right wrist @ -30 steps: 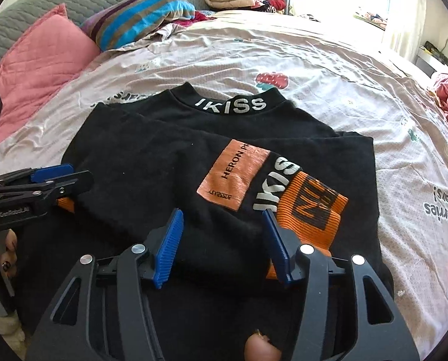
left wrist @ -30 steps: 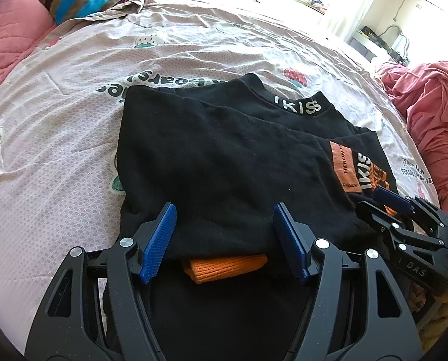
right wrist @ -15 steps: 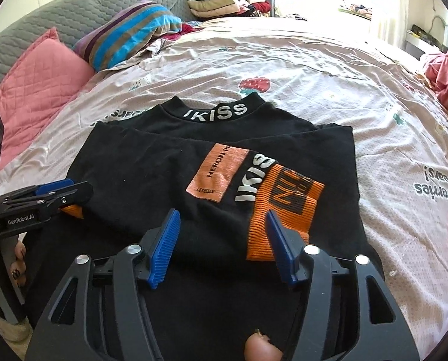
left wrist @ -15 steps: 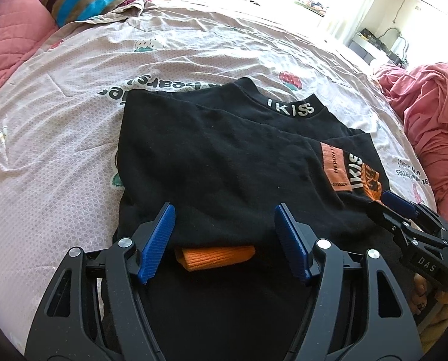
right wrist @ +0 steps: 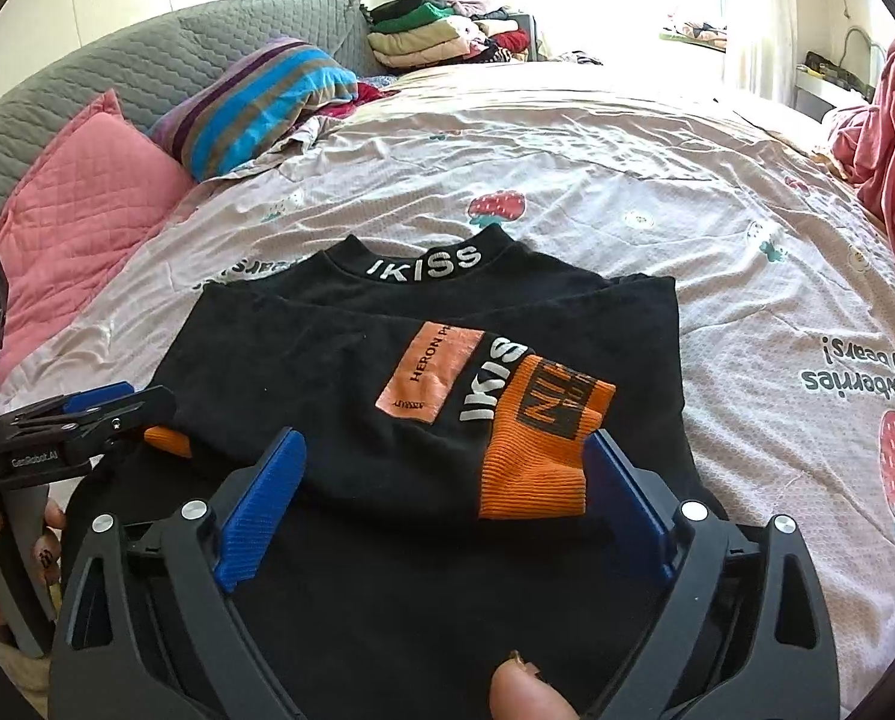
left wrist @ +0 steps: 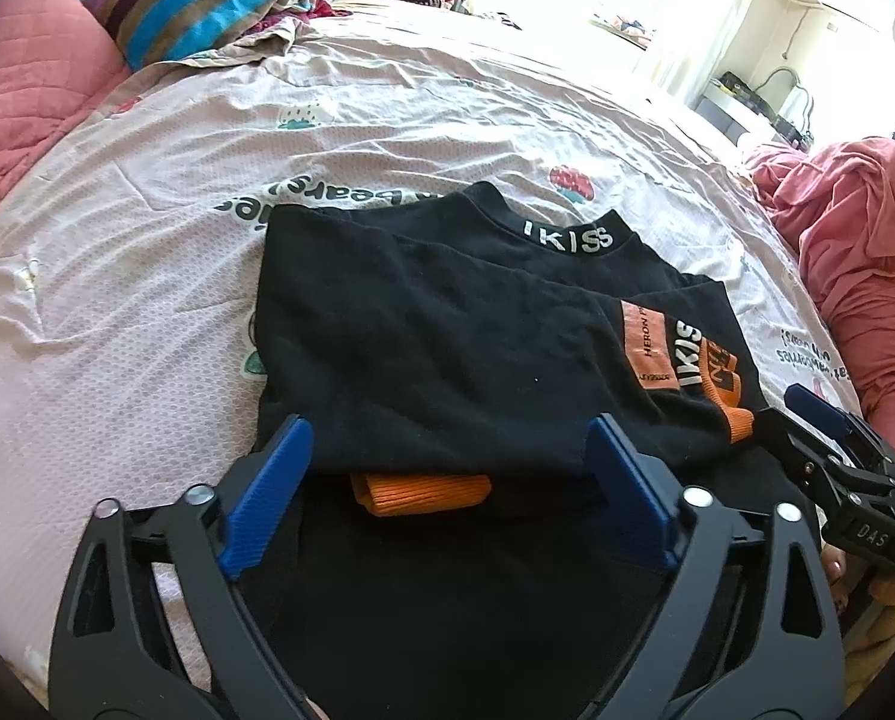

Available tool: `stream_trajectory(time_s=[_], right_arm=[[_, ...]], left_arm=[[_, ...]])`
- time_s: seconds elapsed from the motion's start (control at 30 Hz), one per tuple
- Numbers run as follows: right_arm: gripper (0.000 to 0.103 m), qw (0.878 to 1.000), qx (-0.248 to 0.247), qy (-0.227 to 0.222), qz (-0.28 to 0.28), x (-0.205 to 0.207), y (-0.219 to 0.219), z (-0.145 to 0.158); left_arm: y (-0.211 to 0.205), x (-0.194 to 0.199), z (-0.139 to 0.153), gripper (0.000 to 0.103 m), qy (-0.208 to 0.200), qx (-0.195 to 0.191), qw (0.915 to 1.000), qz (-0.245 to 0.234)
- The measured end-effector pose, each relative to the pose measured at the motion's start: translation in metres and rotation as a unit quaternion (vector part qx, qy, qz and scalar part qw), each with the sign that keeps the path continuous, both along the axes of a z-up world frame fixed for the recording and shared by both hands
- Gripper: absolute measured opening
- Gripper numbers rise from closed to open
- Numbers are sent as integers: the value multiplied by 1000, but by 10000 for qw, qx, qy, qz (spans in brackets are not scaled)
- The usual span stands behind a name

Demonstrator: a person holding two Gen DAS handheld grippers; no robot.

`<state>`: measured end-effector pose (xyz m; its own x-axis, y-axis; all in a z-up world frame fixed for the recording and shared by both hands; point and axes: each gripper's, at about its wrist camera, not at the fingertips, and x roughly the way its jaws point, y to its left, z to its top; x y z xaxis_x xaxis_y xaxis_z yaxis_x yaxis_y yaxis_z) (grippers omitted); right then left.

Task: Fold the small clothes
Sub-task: 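Move both open grippers to the shirt hem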

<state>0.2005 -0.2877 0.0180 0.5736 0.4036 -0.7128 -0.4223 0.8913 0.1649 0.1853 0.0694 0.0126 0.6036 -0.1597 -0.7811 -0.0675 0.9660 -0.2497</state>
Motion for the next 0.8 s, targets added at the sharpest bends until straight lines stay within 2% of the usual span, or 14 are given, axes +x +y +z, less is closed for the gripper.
stream_trajectory(time_s=[0.07, 0.8], right_arm=[[95, 10000, 14, -26, -9, -1, -2, 2], [95, 9988, 198, -446, -16, -33, -16, 37]], left_arm=[[1, -2, 3, 93, -56, 46, 10000, 38], [-4, -39, 40, 93, -493, 286, 9984, 37]])
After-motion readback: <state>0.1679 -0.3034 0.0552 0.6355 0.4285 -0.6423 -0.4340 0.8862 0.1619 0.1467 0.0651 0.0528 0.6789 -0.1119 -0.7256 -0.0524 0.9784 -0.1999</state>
